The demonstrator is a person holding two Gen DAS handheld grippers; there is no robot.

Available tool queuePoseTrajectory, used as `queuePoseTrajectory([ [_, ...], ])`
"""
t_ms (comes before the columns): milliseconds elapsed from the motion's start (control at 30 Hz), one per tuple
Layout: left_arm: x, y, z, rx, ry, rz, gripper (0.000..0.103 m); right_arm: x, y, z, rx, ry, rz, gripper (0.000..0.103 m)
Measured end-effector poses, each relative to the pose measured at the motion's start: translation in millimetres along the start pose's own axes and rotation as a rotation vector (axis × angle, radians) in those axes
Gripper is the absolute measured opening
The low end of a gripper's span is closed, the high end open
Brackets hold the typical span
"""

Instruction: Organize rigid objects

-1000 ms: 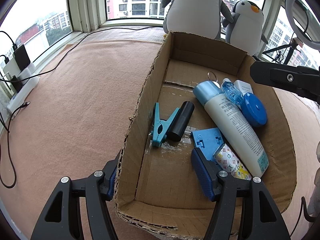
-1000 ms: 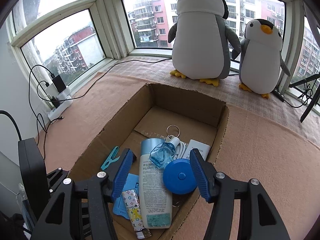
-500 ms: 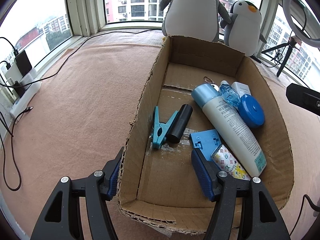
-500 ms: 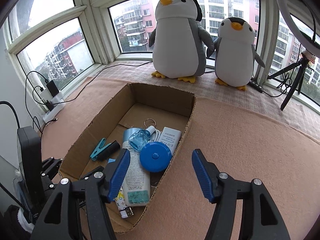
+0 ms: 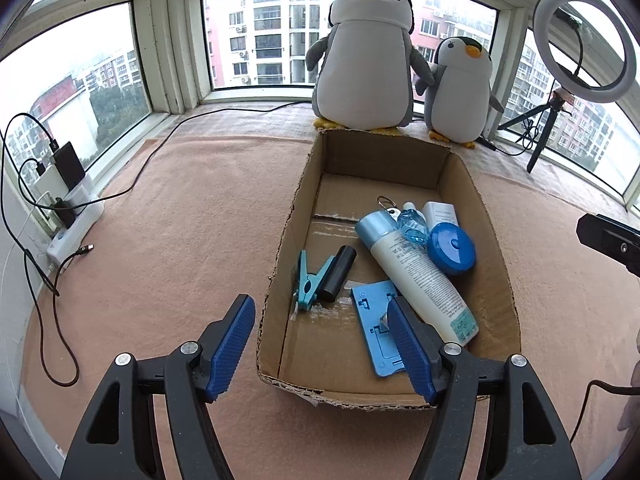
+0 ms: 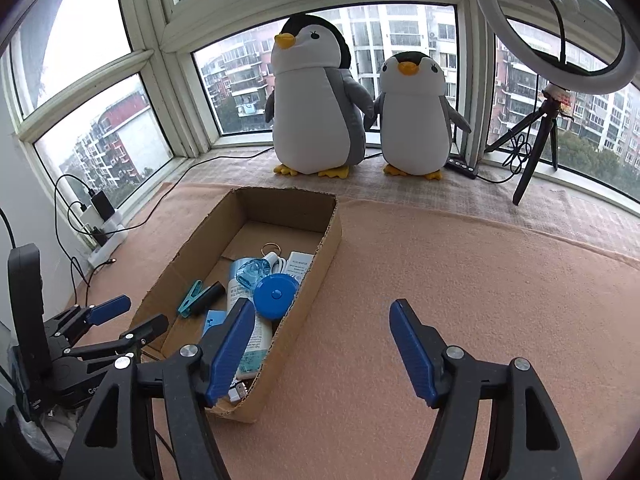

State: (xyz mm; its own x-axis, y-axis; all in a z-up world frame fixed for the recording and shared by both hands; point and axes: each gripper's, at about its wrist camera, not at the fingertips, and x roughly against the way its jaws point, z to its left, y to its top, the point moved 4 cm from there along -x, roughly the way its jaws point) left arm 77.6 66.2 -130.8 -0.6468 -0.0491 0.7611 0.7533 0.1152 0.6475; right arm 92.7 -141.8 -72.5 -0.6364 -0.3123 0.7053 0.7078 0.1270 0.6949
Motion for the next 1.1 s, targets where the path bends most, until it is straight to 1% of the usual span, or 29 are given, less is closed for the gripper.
queuePoseTrajectory([
  [100,15.8,1.9,-5.5,-0.014,-0.007,-0.021,0.077,7.6,-3.4,-3.0,-0.016,-0.002,-0.009,0.071],
  [233,29.1,2.0,-12.1,-0.024,-0.011,-0.032,0.077,15.0,-7.6,-4.7,-0.012,-0.028,-0.019,0.074],
  [400,36.1,1.3,-17.1,-0.033,-0.009,-0.029,0.078,23.2,-13.2,-5.7,-0.011,-0.055,-0.031,0.079],
  [667,40.0,0.1,-19.7,-0.036,-0.015,-0.027,0.078,28.4,-19.0,-6.1,-0.012,-0.067,-0.031,0.081],
  [833,43.2,1.2,-21.5,-0.036,-0.019,-0.037,0.085,29.8,-18.2,-8.6,-0.018,-0.073,-0.036,0.081],
  [1100,47.2,2.4,-23.0,-0.038,-0.021,-0.045,0.086,30.6,-18.6,-10.6,-0.021,-0.076,-0.038,0.081],
])
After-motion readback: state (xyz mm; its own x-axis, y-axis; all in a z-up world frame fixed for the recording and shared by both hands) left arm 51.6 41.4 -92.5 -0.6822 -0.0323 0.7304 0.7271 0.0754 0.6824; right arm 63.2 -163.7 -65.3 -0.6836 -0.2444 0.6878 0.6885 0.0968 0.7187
